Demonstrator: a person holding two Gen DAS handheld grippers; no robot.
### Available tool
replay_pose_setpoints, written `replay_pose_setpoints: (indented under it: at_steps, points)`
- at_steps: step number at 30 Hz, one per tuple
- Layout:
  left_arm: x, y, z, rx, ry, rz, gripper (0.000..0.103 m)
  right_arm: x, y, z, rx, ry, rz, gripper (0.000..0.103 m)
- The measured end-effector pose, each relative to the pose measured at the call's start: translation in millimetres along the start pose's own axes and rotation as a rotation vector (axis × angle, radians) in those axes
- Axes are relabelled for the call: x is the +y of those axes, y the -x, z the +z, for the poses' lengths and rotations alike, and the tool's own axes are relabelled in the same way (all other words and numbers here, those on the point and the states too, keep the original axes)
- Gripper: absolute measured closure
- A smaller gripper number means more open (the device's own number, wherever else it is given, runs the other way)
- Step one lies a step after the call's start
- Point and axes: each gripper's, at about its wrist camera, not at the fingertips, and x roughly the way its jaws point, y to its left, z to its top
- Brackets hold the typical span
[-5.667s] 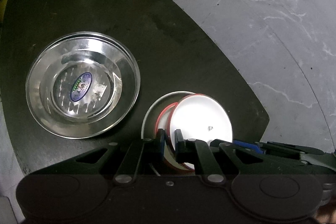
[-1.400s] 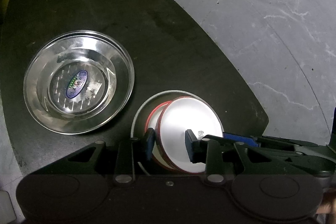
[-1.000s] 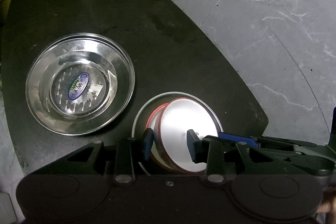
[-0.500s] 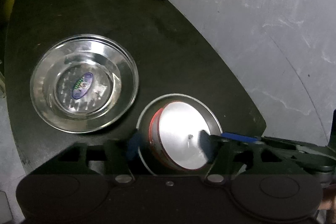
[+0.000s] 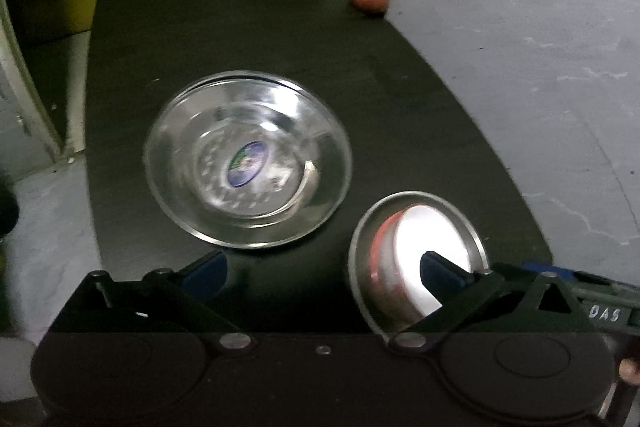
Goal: Organize plates and bowls
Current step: 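Grasp the steel bowl rim with both grippers around the nested bowls, then lift the steel bowl with both grippers and carry it over the plate stack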
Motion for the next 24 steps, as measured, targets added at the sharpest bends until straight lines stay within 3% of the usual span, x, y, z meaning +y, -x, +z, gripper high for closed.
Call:
replay_pose_setpoints:
  at_steps: [2,11,24]
  points:
    - [6,2,-2,0.007,0.004,0.029,0.001,-4,-1,1,0.004,0.004,-0.009,0.006]
    - [21,-9,-6,0.073,0.035,0.109,0.001,-13,-8,8,0.017,0.081,-0.094,0.001]
    - [8,-26,-4,0.116,-0.001,0.185,0.001,-17,-27,12,0.065,0.158,-0.119,0.000]
